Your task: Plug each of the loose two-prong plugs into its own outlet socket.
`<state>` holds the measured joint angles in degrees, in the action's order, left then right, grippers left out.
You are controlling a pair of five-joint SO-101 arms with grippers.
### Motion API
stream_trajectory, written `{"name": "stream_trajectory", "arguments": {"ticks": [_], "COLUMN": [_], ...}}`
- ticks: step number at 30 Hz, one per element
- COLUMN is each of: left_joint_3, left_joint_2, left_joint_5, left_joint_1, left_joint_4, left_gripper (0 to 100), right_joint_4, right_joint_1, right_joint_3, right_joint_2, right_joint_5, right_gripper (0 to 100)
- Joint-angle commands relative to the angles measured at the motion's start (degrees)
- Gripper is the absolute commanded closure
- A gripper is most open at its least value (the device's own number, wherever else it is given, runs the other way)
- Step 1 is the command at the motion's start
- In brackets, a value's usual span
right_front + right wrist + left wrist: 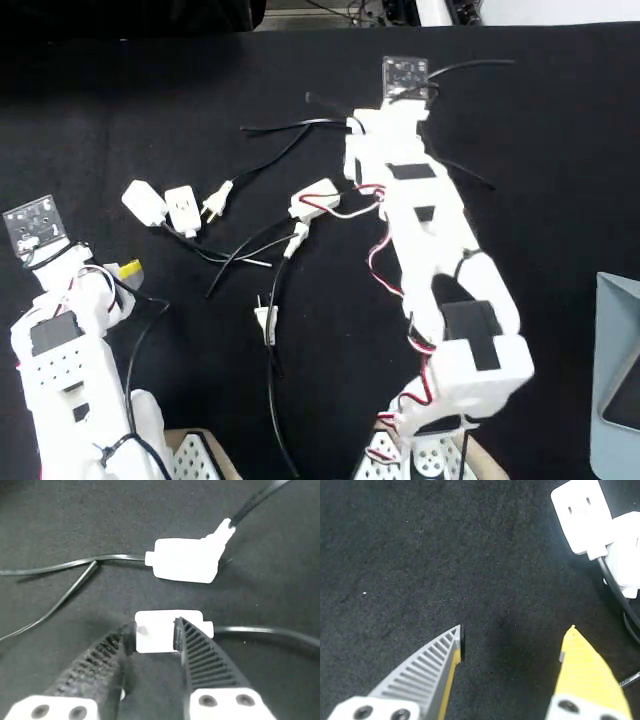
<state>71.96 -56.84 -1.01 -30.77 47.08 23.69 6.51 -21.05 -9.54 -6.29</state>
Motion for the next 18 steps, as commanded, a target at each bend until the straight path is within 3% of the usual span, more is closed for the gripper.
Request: {"name": "stream_trajectory", "arguments": {"ticks": [1,10,18], "left_joint_3": [-0.2,-0.2,-0.2], "left_joint_2": [-0.5,-0.8,-0.8], "left_joint_5": [0.5,0.5,0.5], "left_joint_1": [-0.3,-0.6,-0.7], "left_joint_4": [-1.0,-1.2,-1.2], "left_gripper": [69,69,69], "right_joint_4": [-0.1,21.5,23.4], "right_joint_1": [-0.9,7.1,19.0], "right_joint_3": [4.3,0.9,-16.0], "right_joint_2": [1.0,16.0,27.6], "right_joint_5": [-0.1,-0.3,-0.3], "right_gripper": [87.1,87.1,87.4]}}
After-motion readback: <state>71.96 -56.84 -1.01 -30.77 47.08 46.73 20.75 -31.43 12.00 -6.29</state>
